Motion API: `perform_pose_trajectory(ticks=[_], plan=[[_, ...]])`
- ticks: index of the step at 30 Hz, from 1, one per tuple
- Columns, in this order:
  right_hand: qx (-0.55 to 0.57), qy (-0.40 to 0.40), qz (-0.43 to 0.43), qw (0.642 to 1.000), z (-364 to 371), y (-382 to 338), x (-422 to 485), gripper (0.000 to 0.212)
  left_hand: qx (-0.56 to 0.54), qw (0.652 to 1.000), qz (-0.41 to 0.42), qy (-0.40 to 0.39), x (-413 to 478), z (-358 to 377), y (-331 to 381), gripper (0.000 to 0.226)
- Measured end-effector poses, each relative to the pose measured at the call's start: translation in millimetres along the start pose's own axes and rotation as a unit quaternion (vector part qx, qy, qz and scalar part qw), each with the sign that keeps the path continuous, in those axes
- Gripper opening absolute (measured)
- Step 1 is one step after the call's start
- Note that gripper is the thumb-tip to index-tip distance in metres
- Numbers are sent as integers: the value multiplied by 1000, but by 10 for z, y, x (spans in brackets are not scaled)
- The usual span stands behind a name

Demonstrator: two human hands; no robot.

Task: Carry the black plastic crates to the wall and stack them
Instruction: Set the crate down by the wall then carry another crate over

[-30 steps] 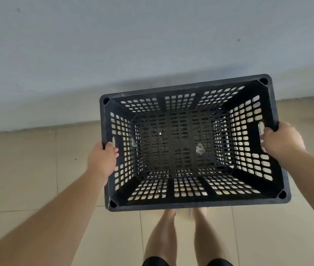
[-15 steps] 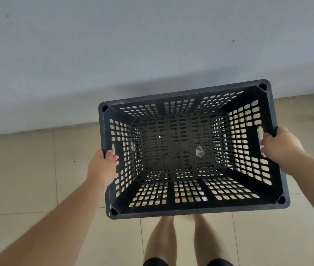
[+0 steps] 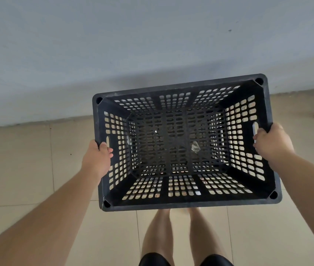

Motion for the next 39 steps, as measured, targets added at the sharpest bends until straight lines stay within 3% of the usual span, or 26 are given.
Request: perform_pose_trajectory(ticks=[9, 17, 21, 23, 26, 28, 32, 39], plan=[[0, -9, -29, 1000, -16, 8, -35, 22, -3, 1000, -12, -5, 4, -1, 15, 20], [-18, -30, -4, 999, -25, -68, 11, 21, 19, 999, -30, -11, 8, 20, -30, 21], [-31, -62, 14, 997, -25, -104, -50, 23, -5, 995, -93, -39, -9, 20, 0, 30], [-29, -80, 36, 996, -47, -114, -119, 35, -25, 992, -113, -53, -97, 13, 99, 40], [-68, -44, 32, 996, -166, -152, -276, 54, 121, 992, -30, -26, -300, -134, 415, 56], [-82, -28, 17, 996, -278, -179, -444, 59, 243, 970, 33, 8, -522, -225, 724, 63], [-89, -46, -22, 995, -493, -210, -864, 65, 250, 959, 125, -50, -943, -109, 1364, 65], [-38, -53, -62, 996, -1028, -158, -1672, 61, 285, 901, 292, -146, -1812, 138, 2489, 66]])
Point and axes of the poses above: each hand's wrist, its own x-axis towards the middle knuckle, its own z-axis out of the palm, y = z × x, the point moved 8 cm from there along x, towards the middle knuckle, and after that the axes turned 12 degrees about z, right-handed, at the moved point
